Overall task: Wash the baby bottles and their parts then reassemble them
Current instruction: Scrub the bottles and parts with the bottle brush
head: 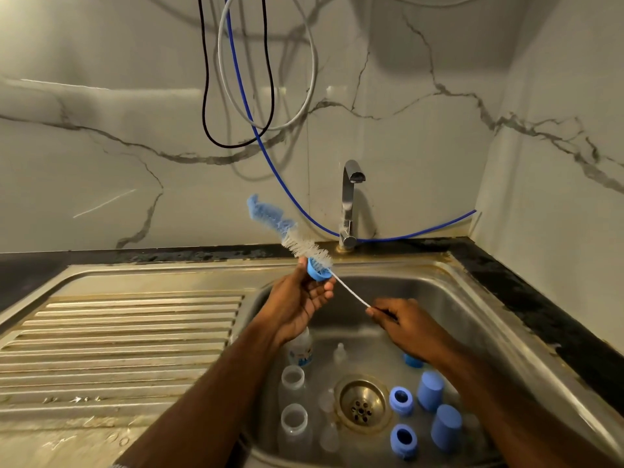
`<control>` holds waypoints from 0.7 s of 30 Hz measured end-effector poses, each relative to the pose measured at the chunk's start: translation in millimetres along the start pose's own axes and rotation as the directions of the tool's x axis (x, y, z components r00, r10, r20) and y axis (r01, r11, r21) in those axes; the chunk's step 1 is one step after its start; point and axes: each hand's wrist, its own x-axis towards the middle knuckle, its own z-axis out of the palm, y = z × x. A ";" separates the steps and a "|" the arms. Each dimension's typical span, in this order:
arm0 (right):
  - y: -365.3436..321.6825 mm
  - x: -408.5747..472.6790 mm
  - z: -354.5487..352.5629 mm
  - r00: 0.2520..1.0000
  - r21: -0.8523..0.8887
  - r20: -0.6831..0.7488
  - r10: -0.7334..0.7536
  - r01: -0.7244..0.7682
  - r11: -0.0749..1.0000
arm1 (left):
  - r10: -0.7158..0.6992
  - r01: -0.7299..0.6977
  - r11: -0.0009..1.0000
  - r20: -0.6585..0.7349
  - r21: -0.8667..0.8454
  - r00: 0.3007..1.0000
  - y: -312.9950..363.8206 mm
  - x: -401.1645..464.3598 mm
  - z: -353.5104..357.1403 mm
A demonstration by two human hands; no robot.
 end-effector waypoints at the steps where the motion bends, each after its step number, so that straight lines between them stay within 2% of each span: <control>1: -2.6 0.2 1.4 1.000 0.021 0.016 -0.006 0.005 1.000 | 0.054 -0.054 0.999 -0.010 -0.003 0.999 -1.7 0.9 1.9; 3: -9.8 1.2 6.4 0.998 0.133 0.068 0.014 -0.023 0.991 | 0.237 -0.235 0.968 -0.009 0.090 0.972 -4.9 2.9 3.7; 5: -16.5 1.5 11.4 0.985 0.302 0.148 0.084 -0.126 0.945 | 0.438 -0.410 0.829 0.013 0.382 0.899 -5.5 3.9 0.5; 7: -18.7 0.2 14.7 0.956 0.396 0.246 0.161 -0.251 0.883 | 0.549 -0.462 0.662 0.038 0.590 0.835 -7.7 4.5 -3.7; 9: -18.4 -0.2 14.5 0.937 0.390 0.281 0.206 -0.307 0.868 | 0.586 -0.468 0.621 0.023 0.629 0.810 -11.5 3.9 -2.9; 11: -15.3 1.1 12.3 0.953 0.287 0.205 0.223 -0.276 0.917 | 0.571 -0.460 0.675 -0.014 0.577 0.821 -13.8 5.4 -0.3; 13: -11.1 2.7 8.4 0.979 0.139 0.100 0.176 -0.189 0.972 | 0.482 -0.425 0.824 -0.068 0.375 0.874 -14.5 6.7 3.0; 15: -8.3 2.9 5.1 0.992 0.065 0.048 0.114 -0.117 0.991 | 0.393 -0.373 0.916 -0.139 0.146 0.909 -13.3 8.4 4.4; 18: -5.2 3.5 4.1 0.998 0.052 -0.002 0.066 -0.066 0.996 | 0.333 -0.346 0.938 -0.258 -0.007 0.907 -6.2 10.5 1.8; 21: -0.2 3.8 3.3 0.999 0.016 -0.004 0.041 -0.040 0.999 | 0.335 -0.368 0.928 -0.299 -0.058 0.893 1.5 10.0 -4.5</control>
